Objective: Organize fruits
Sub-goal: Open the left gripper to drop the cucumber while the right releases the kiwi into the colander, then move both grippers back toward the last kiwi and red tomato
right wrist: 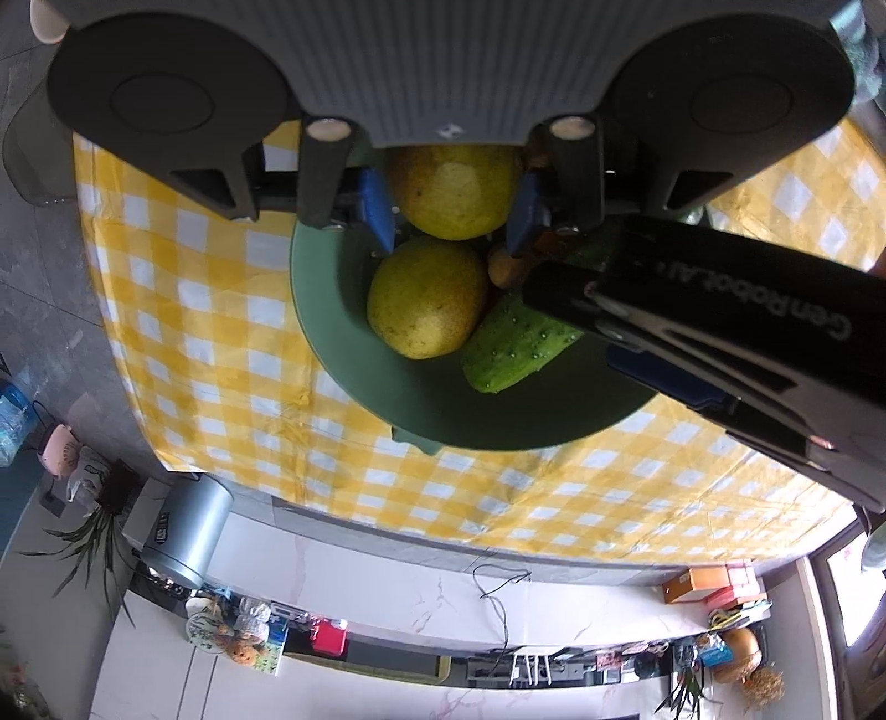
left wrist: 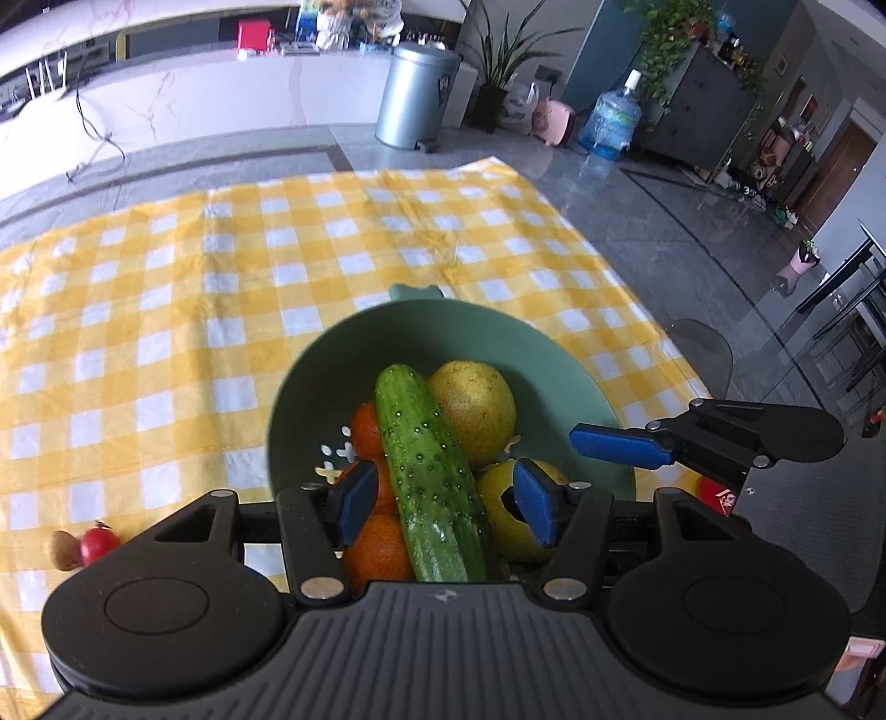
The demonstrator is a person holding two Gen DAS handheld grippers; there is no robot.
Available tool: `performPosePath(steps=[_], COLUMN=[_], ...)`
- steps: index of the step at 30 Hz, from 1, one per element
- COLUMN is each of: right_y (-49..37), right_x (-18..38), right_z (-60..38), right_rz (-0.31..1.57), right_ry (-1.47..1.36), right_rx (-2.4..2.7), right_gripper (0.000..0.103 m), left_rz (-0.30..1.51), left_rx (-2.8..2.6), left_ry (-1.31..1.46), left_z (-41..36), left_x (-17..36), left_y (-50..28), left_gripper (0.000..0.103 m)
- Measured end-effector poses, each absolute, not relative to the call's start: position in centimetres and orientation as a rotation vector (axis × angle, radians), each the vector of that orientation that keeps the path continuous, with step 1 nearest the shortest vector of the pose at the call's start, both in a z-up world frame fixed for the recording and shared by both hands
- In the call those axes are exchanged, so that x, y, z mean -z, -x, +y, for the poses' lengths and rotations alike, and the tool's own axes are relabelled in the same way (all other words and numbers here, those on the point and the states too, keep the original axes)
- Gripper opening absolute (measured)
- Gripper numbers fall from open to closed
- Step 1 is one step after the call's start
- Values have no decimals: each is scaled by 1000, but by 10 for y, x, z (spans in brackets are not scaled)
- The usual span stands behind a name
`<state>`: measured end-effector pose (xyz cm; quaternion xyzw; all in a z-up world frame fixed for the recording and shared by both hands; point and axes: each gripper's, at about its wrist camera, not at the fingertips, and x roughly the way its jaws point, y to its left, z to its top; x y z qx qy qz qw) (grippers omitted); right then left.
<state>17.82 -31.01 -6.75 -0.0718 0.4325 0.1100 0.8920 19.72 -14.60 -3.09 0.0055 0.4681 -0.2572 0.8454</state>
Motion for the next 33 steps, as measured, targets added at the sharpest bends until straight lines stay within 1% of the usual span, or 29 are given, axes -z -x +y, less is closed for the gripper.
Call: performPosePath(steps=[2,3,4,9,11,15,24,33], right_y=[-173,-170,-167,-153,-147,-134,-110,-100], right_x=[64,62,60,52,50,46,43,44], right_z=[-308,-307,-306,-299,-295,-282,-241,-195], right_rz=[878,867,858,818,804,778,711,654], right_ry=[135,125,113,19,-16,-77,-134,-75], right_rx=[-209,-199,-193,-164,-160,-165,-168,-195], right_gripper=[52,57,59,64,64,69,70,70], left_rz=[966,956,946,900,888,876,885,888], left_rx=[535,530,524,491,479,450,391,366], left_ry=[-35,-50,-67,-133,-156,-191,-162,-136], left_z=[-143,-142,-140,-128,-120,-101,-47,-8], left_x=[24,21,18,4,0,-6,-8,5], left_y=[-192,-189,-187,-172,-167,-157,-146,-149], left_gripper=[66,66,66,66,66,66,66,66])
